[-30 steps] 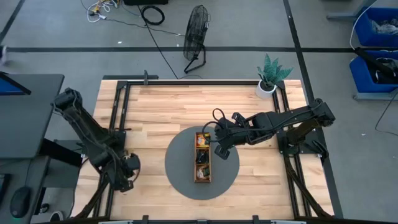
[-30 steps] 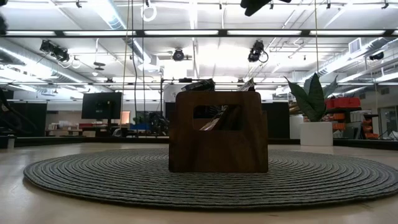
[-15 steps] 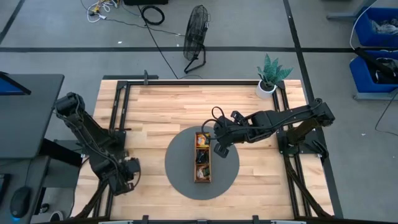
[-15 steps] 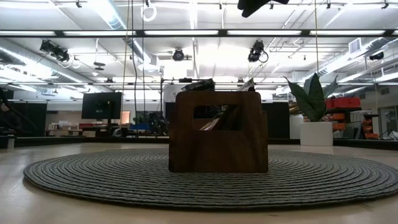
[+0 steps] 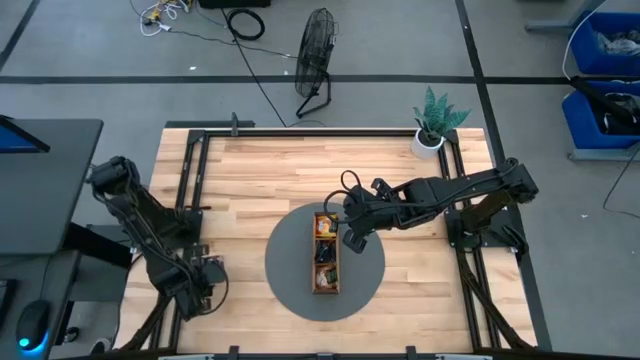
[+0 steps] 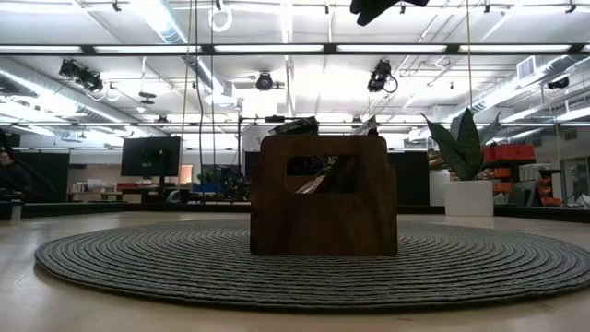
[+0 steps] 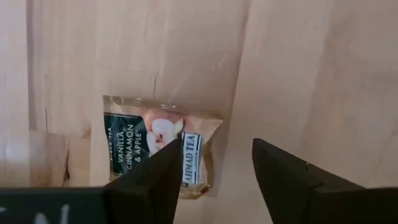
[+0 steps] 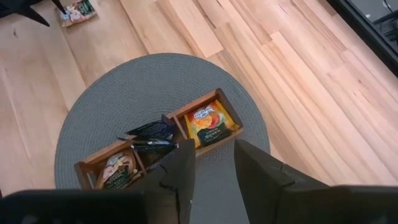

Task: Pick & Place Tea
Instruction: Put the brown tea bag into the bottom section of the wooden organizer

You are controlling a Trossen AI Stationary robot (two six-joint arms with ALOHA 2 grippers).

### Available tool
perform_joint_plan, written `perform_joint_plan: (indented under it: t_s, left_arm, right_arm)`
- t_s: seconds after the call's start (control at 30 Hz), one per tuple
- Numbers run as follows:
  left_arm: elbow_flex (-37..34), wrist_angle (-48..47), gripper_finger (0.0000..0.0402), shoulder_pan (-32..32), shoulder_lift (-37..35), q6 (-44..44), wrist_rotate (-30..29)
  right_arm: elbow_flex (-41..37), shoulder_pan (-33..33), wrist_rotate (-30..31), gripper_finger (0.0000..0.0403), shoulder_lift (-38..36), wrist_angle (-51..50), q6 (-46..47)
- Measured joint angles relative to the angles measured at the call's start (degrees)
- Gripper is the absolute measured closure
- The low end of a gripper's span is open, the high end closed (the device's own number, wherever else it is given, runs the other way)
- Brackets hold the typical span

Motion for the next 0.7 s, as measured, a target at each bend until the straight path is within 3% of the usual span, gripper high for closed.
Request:
perform_joint_plan:
  t_s: [0.4,0.7]
  left_arm:
    - [0.13,0.57,0.0243,0.03,6.37,2.20,1.83]
    - [0.32,1.35,0.0379,2.10,6.31,2.74,3.63]
  right_arm:
    - [0.00,-0.02,-0.52,0.0284,0.00,0.52,1.32]
    - [0.00,-0.02,-0.59,0.0284,0.00,0.52,3.24]
